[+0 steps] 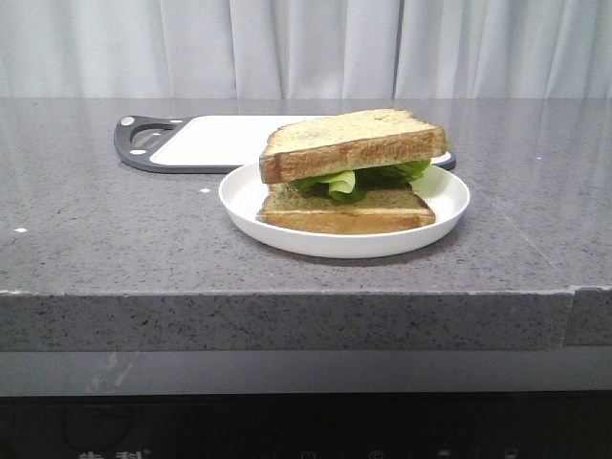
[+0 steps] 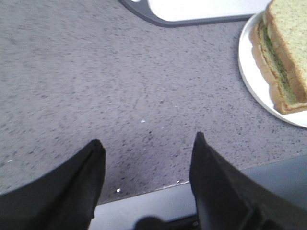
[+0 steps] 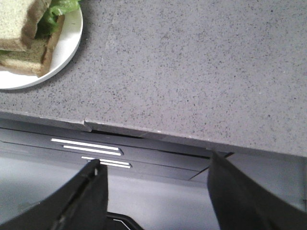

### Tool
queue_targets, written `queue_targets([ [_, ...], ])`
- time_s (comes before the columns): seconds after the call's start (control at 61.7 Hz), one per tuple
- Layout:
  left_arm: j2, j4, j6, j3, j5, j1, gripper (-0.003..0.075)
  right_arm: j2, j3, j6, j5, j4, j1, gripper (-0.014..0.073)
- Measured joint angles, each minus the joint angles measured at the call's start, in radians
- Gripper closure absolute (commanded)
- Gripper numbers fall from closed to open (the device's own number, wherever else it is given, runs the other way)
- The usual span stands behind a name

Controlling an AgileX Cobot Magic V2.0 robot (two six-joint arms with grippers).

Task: Left arm grabs bread, right arm adds lettuce

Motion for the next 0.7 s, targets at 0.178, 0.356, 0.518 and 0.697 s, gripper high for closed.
queue_targets([
  [0.178,-0.173,0.05,-0.008,0.115,-0.097,0.0,0.0321,-0.002,0.039,0.0,-0.064,0.0,0.0,0.0124],
  [0.356,-0.282,0.063,-0.012,0.184,-0.176,0.0,0.0357,-0.002,0.075,0.002,-0.126,0.0,0.0,0.0164],
  [0.518,-0.3,0.069,-0.012,0.205,-0.195,0.0,0.0572,-0.002,0.084,0.004,-0.15,0.0,0.0,0.0421],
  [0.697,-0.3,0.069,-0.015,0.207,-0.211,0.0,0.0741,-0.002,0.084,0.004,-0.156,0.002,0.0,0.068],
])
